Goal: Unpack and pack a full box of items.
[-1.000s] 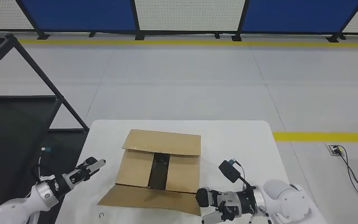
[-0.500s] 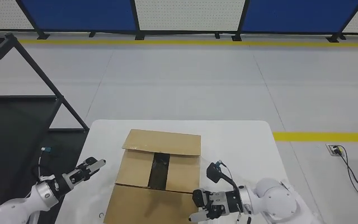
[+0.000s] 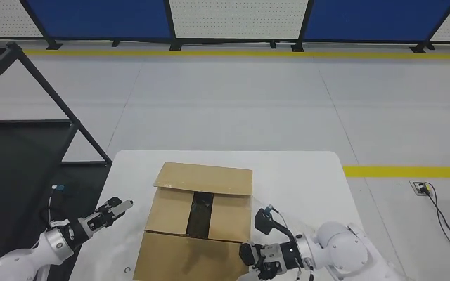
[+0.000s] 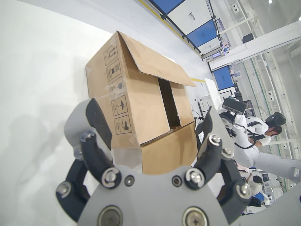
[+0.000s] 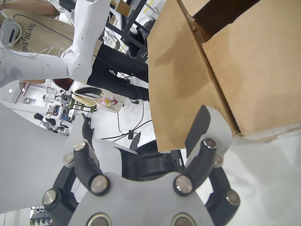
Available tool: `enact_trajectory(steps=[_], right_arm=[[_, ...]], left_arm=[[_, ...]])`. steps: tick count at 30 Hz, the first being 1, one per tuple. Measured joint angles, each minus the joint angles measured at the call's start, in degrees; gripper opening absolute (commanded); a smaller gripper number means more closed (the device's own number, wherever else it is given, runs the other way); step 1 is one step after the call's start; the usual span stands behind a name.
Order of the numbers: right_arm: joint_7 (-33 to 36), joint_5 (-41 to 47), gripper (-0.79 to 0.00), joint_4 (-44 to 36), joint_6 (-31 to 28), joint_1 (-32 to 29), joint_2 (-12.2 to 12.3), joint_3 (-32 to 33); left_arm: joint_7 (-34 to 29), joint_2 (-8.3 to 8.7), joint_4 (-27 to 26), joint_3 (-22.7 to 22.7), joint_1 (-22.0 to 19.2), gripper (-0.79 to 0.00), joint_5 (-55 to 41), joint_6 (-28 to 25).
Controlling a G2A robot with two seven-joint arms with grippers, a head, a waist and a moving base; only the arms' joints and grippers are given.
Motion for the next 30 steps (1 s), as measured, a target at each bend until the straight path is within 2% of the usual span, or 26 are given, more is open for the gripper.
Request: enact_trajectory(steps=[8, 13, 16, 24, 30], right_arm=[[1.53, 0.84, 0.000, 0.29, -0.66, -0.09, 0.53, -0.32], [-0.26, 1.69, 0.000, 0.80, -1.26, -0.61, 0.68, -0.61], [-1.12, 2.37, 0.000, 1.06, -1.63, -0.76, 0.74, -0.85], [-2.31, 3.53, 0.000, 2.23, -2.36, -1.07, 0.98, -1.33], [-2.98, 3.72, 0.000, 2.44, -3.14, -1.95, 1.32, -1.11]], left_arm=[[0.00, 0.00, 0.00, 0.00, 0.00, 0.000, 0.00, 0.00], [0.19, -0.01, 0.17, 0.17, 0.11, 0.000, 0.10, 0.09], [-0.54, 0.01, 2.33, 2.49, -0.24, 0.000, 0.23, -0.46], [-2.95, 0.19, 10.21, 8.27, -5.50, 0.000, -1.12, -2.95], [-4.16, 0.20, 11.36, 11.73, -6.86, 0.000, -2.09, -3.82]])
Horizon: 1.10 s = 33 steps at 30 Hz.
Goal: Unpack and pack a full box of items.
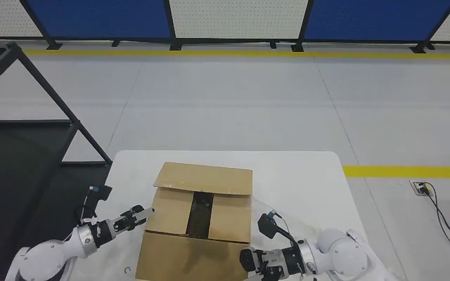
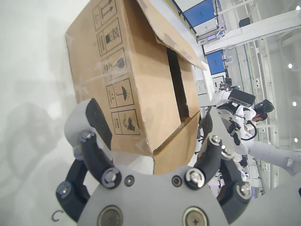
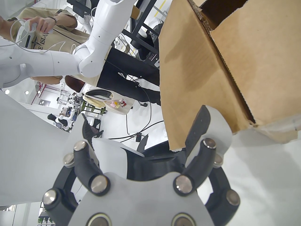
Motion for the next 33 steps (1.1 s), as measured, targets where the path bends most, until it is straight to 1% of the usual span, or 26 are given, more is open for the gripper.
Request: enact_trajectory(steps=[5, 14, 22, 28, 31, 33], right_arm=[[-0.96, -0.72, 0.000, -0.73, -0.34, -1.15, 0.44, 0.94], [-1.62, -3.97, 0.000, -1.59, 1.56, -1.91, 0.98, 0.88], [-3.36, -6.25, 0.000, -1.12, 3.25, -0.89, 1.01, -0.25], [-4.39, -2.03, 0.000, -4.95, 1.99, -1.17, 1.47, 2.03], [-5.85, 0.20, 0.000, -6.78, 4.69, -0.43, 1.64, 3.73], [-8.19, 2.08, 0.000, -7.14, 8.73, 0.72, 1.48, 4.16]], left_arm=[[-2.62, 0.29, -1.21, 0.75, 0.76, 0.000, -2.11, -0.53], [-1.77, 0.85, -2.97, 0.15, 2.86, 0.000, -2.73, -0.92], [-0.24, 1.38, -3.66, -3.36, 5.09, 0.000, -8.60, -1.67], [0.07, 1.82, -2.82, -6.24, 6.59, 0.000, -12.48, -2.50], [-0.32, 2.04, -2.46, -7.43, 7.03, 0.000, -14.18, -2.96], [-0.56, 2.18, -2.30, -8.12, 7.28, 0.000, -15.46, -3.34]])
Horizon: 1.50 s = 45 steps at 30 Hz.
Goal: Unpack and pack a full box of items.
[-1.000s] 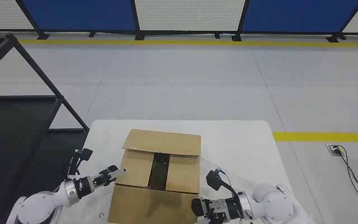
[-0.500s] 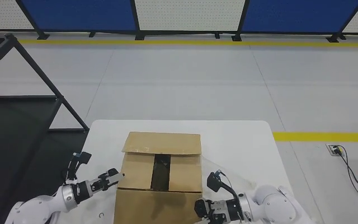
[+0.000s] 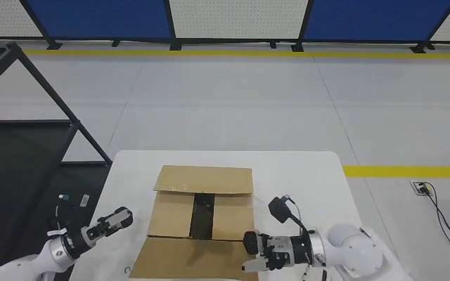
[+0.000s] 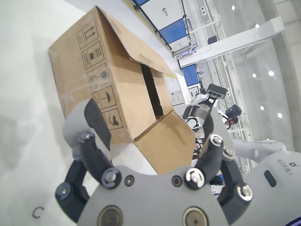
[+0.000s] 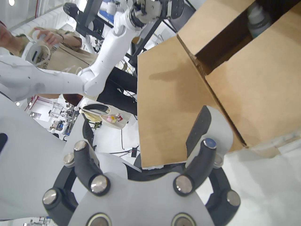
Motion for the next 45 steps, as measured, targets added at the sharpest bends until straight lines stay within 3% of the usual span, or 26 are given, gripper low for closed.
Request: enact_trajectory(steps=[6, 15, 21, 30, 45], right_arm=[[-8.52, 3.96, 0.000, 2.40, 11.63, 4.05, -0.84, -0.62], [-8.32, 3.83, 0.000, 2.33, 10.75, 3.52, -0.85, -0.60], [-15.15, 7.65, 0.000, 6.91, 18.82, 4.50, -1.61, -1.36], [-19.28, 8.60, 0.000, 12.76, 24.29, 8.19, -2.78, -3.75], [-24.81, 16.23, 0.000, 18.93, 17.75, 14.87, -5.73, -6.80]], left_arm=[[-0.78, 0.31, 0.01, -1.57, 0.90, 0.000, -2.72, -1.02], [-0.64, 0.30, -0.04, -1.53, 0.94, 0.000, -2.68, -0.88], [2.82, 0.29, -0.90, -1.78, 1.15, 0.000, -4.39, 0.05], [2.58, 0.54, -0.08, -2.27, 0.61, 0.000, -7.96, 0.31], [2.83, 0.82, 3.35, -0.65, -0.78, 0.000, -8.87, 1.37]])
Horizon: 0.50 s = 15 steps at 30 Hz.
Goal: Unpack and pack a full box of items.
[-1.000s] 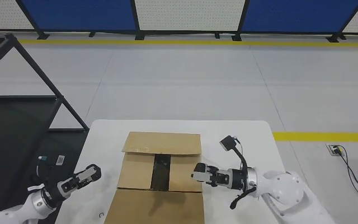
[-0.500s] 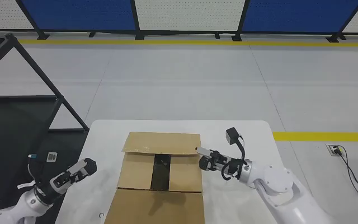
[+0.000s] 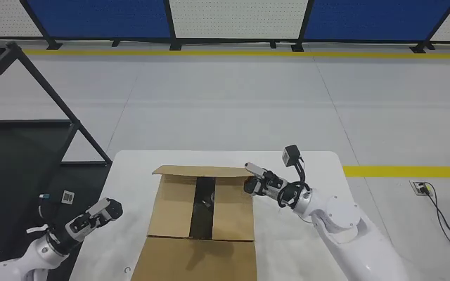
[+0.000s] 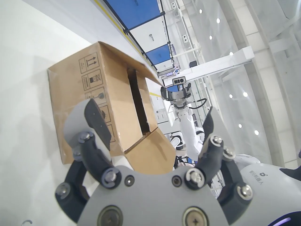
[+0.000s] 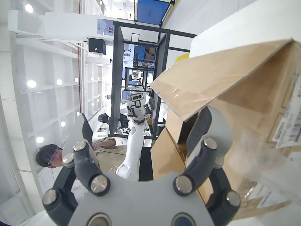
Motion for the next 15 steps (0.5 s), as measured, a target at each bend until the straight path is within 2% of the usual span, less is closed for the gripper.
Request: enact_trajectory(steps=[5, 15], right_arm=[[-3.47, -0.02, 0.000, 4.35, -1.37, 4.72, -1.70, -2.95], [-13.25, -5.84, 0.000, 16.28, -4.02, 14.72, -6.06, -10.41]], left_arm=[[-0.08, 0.08, 0.27, -0.15, 0.25, 0.000, -1.13, -0.17], [-0.31, 0.12, 0.26, -0.26, 0.45, 0.000, -1.66, -0.10]])
